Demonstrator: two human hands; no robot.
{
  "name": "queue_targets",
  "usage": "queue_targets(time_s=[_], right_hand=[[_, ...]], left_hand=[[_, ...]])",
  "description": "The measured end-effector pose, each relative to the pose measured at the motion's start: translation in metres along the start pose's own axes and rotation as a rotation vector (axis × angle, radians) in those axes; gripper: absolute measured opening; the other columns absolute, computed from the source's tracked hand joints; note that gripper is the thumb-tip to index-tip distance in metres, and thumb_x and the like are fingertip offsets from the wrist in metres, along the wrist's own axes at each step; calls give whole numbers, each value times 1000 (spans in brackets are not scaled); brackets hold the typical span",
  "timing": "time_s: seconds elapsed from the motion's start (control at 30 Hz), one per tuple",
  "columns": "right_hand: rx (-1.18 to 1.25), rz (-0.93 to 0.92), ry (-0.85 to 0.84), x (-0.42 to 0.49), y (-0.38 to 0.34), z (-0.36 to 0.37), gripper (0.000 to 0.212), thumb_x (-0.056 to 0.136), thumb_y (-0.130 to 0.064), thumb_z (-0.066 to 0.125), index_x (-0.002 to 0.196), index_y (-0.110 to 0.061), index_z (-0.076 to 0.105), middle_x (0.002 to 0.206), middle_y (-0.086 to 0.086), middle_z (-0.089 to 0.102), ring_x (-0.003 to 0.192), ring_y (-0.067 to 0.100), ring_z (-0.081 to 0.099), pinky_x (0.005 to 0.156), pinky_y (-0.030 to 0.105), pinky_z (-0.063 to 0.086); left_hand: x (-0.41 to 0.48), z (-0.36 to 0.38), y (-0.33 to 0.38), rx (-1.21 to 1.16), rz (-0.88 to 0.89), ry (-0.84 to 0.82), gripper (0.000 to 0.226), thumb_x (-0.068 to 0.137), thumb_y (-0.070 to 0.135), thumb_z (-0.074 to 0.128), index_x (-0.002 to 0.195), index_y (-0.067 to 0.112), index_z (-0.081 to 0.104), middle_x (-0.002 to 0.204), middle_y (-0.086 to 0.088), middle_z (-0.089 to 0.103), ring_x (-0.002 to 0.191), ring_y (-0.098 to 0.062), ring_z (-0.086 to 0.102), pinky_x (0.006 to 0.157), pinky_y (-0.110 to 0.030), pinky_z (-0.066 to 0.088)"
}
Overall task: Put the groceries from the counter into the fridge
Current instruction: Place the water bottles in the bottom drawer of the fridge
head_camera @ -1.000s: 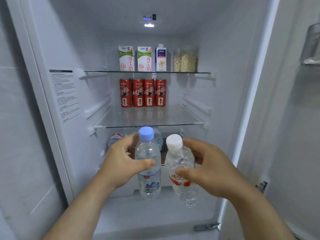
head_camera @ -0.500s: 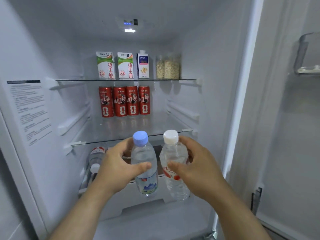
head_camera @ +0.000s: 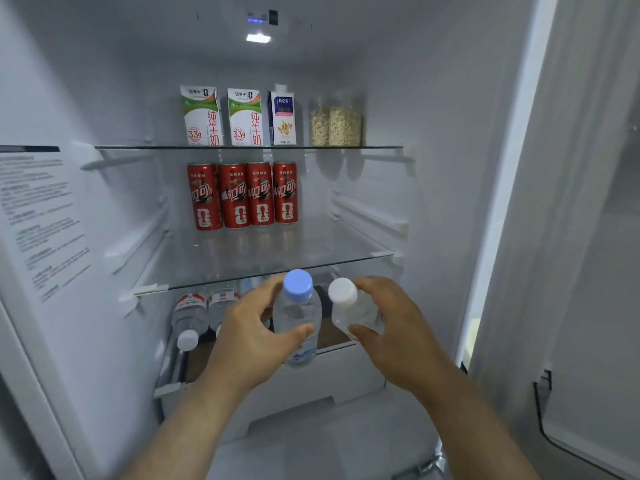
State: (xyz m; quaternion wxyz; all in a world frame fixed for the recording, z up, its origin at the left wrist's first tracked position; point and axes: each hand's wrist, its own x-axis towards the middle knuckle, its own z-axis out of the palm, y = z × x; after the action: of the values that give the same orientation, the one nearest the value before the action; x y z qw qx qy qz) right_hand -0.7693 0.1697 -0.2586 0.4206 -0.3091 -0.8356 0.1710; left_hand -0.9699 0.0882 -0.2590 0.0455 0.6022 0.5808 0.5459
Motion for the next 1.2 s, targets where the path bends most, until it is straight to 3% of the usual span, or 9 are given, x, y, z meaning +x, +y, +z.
queue_targets(time_s=[0.1,0.3,0.57,0.73,0.83,0.93,1.03,1.1,1.2], right_hand=[[52,-3,32,2,4,12,64,83,-9,75,118,-52,42,122,-36,43,113,-20,41,91,-3,28],[146,-7,112,11,13,31,61,84,-6,73,117,-48,43,123,-16,51,115,-9,46,92,1,33],[136,-42,122,13,30,31,59,83,-9,77,117,-44,44,120,-24,47,112,-12,47,89,0,34],[48,-114,124,6,33,29,64,81,-16,80,122,-46,42,122,-16,49,115,-8,48,93,3,35],[8,-101,147,3,35,31,71,78,-16,82,131,-44,42,120,-11,44,113,-15,43,91,-1,33],[-25,-33,157,-1,41,34,76,74,-19,85,136,-37,46,113,-14,35,108,-20,41,85,-4,32],[-55,35,165,-11,46,40,74,72,-21,87,136,-28,51,111,-16,32,101,-12,44,84,-5,33],[-55,67,156,-17,52,43,73,72,-22,87,135,-25,51,121,-12,37,104,-5,45,88,-4,32],[-2,135,151,-24,60,46,70,76,-24,84,137,-24,48,137,-4,45,123,9,46,102,14,38]], left_hand=[[1,4,-10,-6,19,22,64,70,28,86,121,50,56,115,21,65,109,-7,62,90,-35,57],[4,13,-28,-1,72,77,68,73,27,85,118,63,49,117,25,62,113,-6,59,94,-37,55],[2,17,-42,-7,144,94,60,70,51,72,121,65,43,120,29,58,116,-3,57,96,-29,53],[-3,18,-46,11,239,131,58,71,42,74,121,55,47,117,26,58,110,-7,61,91,-28,54],[-3,20,-45,18,250,105,53,71,41,72,119,47,49,114,23,58,107,-8,61,90,-28,54],[-1,24,-43,12,248,74,51,72,40,71,117,43,49,114,27,55,105,0,58,89,-19,51],[-6,32,-47,4,225,51,52,70,30,79,113,36,51,113,24,54,101,5,56,85,-10,46],[-11,38,-52,-5,204,23,53,71,27,80,113,34,50,114,22,54,100,6,56,83,-9,46],[-15,46,-56,-6,209,28,50,74,34,77,117,26,52,111,23,55,100,4,57,80,-13,49]])
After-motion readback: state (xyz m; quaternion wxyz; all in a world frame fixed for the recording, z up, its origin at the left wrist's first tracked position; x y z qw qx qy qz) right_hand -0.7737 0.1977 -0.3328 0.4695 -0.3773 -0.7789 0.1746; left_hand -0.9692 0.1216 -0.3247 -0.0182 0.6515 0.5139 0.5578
